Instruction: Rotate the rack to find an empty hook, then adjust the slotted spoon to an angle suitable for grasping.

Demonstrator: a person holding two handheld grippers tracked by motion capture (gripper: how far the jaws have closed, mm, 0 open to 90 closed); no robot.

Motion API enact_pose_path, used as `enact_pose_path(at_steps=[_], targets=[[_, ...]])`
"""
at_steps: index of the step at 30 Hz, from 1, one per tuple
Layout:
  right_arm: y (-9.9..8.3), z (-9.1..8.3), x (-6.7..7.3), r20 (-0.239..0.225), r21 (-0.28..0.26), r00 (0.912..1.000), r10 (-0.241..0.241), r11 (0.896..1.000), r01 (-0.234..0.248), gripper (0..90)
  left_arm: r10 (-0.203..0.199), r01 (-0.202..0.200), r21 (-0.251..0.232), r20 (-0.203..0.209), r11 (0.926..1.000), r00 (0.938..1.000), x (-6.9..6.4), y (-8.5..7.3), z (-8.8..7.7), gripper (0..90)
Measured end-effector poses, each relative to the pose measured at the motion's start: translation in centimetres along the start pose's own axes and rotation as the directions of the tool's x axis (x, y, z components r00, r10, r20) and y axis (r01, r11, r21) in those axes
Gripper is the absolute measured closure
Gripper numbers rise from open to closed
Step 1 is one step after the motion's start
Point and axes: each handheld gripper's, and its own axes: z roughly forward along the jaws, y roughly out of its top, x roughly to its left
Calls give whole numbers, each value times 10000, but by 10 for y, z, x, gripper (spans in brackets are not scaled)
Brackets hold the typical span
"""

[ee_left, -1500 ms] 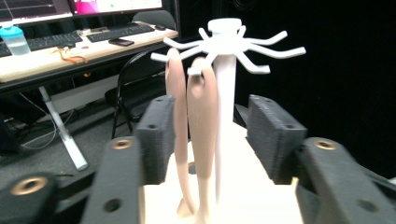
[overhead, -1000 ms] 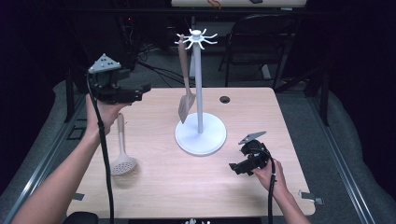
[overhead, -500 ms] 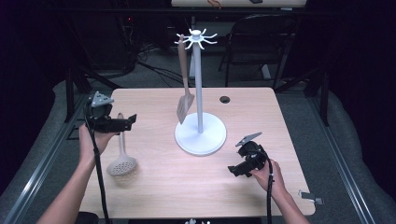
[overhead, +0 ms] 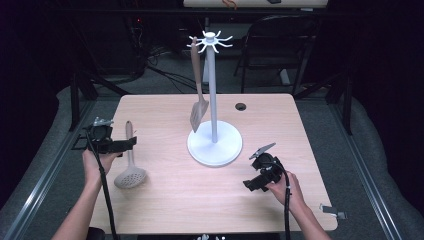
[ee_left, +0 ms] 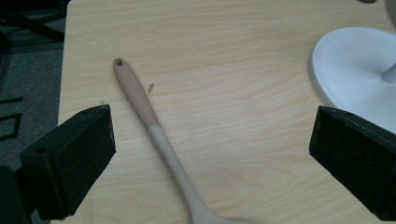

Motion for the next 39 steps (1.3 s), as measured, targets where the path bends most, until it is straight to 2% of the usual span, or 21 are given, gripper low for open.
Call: enact_pose_path(at_steps=[1,2,3,4,5,7,9,10,11,12,14,15,17,19,21,23,24,26,28,32,39], targets=[[1,-2,0,45,35,10000,-83,10000,83,69,30,-26,307,-136,9995,9999,3,-3,8,35],[1,-2,0,45,35,10000,-83,10000,83,69,30,-26,307,-136,9995,9999,3,-3,8,41],[1,-2,1,20,36,9999,-115,9999,115,74,-25,51,637,-413,9980,9991,5,-7,17,47],[1,-2,1,20,36,9999,-115,9999,115,74,-25,51,637,-413,9980,9991,5,-7,17,63],[1,-1,1,27,288,9997,-238,9993,237,76,-131,173,1004,-426,9948,9990,8,-10,26,77],[1,1,1,-8,251,9998,-213,9995,213,77,-215,267,1202,-437,9924,9988,10,-11,30,90],[1,1,0,-48,369,9997,-219,9991,221,81,-191,256,1388,-481,9900,9987,12,-13,38,165],[2,1,0,24,462,9998,-217,9987,216,83,-251,338,1575,-574,9869,9980,13,-14,42,171],[2,3,0,-45,380,9999,-139,9992,141,85,-280,371,1768,-538,9835,9982,13,-15,47,214],[2,3,0,35,462,9996,-273,9986,271,91,-257,360,1931,-558,9805,9981,14,-16,51,283],[3,4,1,26,562,9998,-200,9982,198,99,-167,307,2301,-625,9727,9979,14,-19,58,347],[3,6,1,-17,649,9995,-317,9974,318,101,-78,236,2494,-639,9681,9979,15,-20,63,420],[2,6,1,-9,667,9995,-324,9972,324,102,-64,219,2537,-619,9670,9981,15,-20,64,448],[2,6,0,-51,702,9997,-250,9972,253,104,-120,273,2466,-631,9687,9979,17,-22,67,544],[2,5,-1,-75,745,9998,-207,9970,213,107,-29,206,2654,-670,9639,9978,21,-23,73,650],[2,5,-1,-68,715,9998,-169,9973,174,108,-153,309,2694,-596,9625,9981,22,-23,75,646],[2,5,-1,-3,759,9998,-189,9969,189,109,24,135,2844,-554,9586,9985,21,-23,78,652],[2,5,0,7,752,9998,-193,9970,192,110,18,130,2910,-508,9566,9987,20,-24,80,664],[2,5,0,-3,673,9997,-227,9975,227,114,39,115,2894,-527,9571,9986,20,-24,79,681],[1,4,0,17,671,9998,-199,9976,197,125,-183,287,2848,-393,9582,9991,21,-26,76,701],[2,2,-1,92,734,9997,-247,9970,239,125,189,-247,3166,213,9482,9996,11,-30,69,729]])
